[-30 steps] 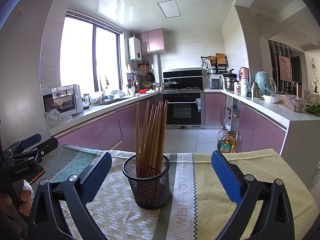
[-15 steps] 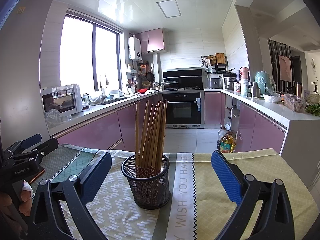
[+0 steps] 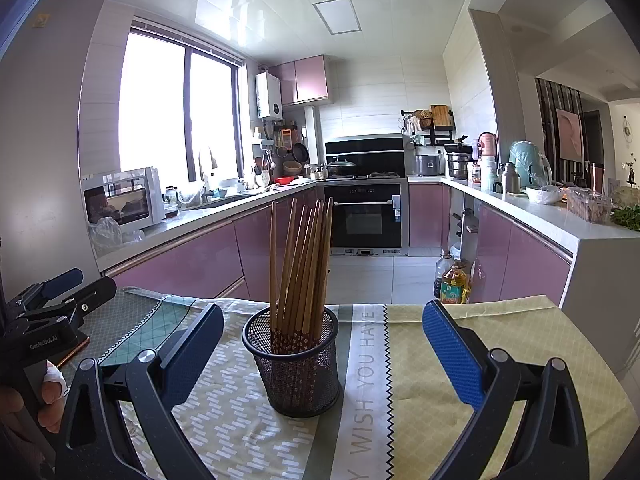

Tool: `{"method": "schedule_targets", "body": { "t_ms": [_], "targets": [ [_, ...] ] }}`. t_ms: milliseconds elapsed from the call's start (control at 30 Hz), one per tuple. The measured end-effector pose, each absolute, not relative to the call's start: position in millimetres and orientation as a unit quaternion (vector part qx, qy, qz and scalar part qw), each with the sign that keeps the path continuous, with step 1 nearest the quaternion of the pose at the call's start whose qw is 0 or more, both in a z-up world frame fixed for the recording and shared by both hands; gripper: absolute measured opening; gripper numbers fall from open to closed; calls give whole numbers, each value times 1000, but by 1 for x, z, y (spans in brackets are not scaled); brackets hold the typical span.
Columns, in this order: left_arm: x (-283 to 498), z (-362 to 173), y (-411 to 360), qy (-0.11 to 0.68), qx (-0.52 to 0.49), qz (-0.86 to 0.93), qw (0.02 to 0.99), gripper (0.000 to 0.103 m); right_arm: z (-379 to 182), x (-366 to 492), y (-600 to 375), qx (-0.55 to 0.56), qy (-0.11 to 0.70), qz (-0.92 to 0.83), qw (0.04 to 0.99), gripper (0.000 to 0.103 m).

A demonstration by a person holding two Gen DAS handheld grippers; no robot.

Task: Organize utensils

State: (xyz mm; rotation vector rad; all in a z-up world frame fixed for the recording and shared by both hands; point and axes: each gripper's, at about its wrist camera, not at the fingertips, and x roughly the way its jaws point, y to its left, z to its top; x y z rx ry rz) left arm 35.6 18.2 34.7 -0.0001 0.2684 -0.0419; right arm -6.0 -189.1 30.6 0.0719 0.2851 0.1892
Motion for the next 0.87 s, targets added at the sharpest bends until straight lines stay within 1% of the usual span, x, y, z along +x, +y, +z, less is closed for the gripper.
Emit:
{"method": "schedule_targets", "body": {
  "t_ms": [567,667,800,867],
  "targets": [
    [35,33,15,132,17,-10,991,97,27,-3,-189,35,147,91,984,96],
    [39,31,16,148,12,-15,989,97,25,-1,-191,35,153,88,984,96],
    [48,24,26,185,-3,-15,983,97,11,13,-210,29,200,61,978,97],
    [58,17,32,214,-4,-12,977,97,-5,30,-228,24,252,33,967,97]
  ]
}}
